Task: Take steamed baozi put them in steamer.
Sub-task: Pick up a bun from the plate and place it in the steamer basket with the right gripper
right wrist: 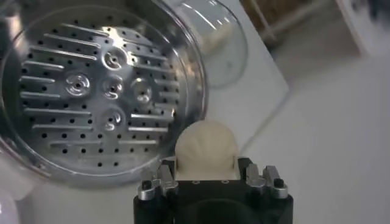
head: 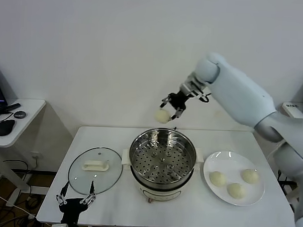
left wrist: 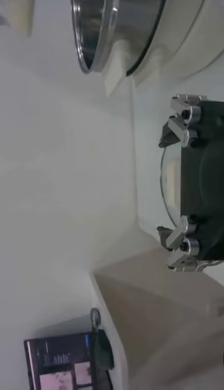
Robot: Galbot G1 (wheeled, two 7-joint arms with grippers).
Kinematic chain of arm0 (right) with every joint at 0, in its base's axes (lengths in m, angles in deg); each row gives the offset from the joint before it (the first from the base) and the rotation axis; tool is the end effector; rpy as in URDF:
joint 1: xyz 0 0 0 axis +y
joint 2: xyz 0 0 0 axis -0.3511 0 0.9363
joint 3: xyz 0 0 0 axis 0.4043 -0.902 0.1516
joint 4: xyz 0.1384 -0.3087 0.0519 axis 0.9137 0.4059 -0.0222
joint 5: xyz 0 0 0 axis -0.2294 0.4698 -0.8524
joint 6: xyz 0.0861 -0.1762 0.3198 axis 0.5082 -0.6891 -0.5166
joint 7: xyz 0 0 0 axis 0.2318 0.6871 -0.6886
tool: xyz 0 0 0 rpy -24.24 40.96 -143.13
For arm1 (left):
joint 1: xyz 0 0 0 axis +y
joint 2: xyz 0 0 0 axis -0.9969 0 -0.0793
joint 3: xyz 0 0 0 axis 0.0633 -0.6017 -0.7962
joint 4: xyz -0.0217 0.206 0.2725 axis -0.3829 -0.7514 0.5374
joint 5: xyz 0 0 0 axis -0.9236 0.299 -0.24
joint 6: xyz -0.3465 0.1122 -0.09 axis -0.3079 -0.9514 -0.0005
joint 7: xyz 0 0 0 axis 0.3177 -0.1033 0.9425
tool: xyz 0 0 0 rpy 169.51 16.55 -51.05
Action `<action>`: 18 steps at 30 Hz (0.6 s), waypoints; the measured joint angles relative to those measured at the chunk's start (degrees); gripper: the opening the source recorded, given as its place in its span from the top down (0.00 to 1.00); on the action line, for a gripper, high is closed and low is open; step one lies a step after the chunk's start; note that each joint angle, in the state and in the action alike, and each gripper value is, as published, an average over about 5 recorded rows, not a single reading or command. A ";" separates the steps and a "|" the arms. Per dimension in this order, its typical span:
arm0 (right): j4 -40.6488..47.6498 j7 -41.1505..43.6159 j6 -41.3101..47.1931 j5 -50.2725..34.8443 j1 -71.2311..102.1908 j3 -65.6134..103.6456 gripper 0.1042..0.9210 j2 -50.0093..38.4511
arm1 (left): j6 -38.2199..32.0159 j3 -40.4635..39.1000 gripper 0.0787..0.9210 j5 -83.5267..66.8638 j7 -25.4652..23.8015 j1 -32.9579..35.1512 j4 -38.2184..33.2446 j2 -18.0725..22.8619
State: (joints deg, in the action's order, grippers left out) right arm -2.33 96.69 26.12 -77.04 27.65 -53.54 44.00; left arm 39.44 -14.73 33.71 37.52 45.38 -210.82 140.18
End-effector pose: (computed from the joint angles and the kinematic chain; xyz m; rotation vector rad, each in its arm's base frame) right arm 0.6412 0.0663 0.0049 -2.1090 1.0219 -2.0919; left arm 0.1484 0.0343 -0.3046 0.2176 -2.9043 -0.1519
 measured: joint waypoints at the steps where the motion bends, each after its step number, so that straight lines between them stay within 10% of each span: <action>1: -0.31 0.07 -1.23 0.69 -0.03 -0.46 0.40 0.28 | 0.00 0.03 0.12 -0.07 0.07 0.05 -0.11 0.05; 18: -3.90 0.76 -11.70 11.96 3.27 -5.10 0.40 2.70 | 0.35 0.08 0.12 -1.19 0.07 0.47 -1.96 0.57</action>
State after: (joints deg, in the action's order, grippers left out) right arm -6.23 97.45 14.42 -65.08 30.92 -58.64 46.70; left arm 39.79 -14.65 32.52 37.59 45.85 -212.78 140.75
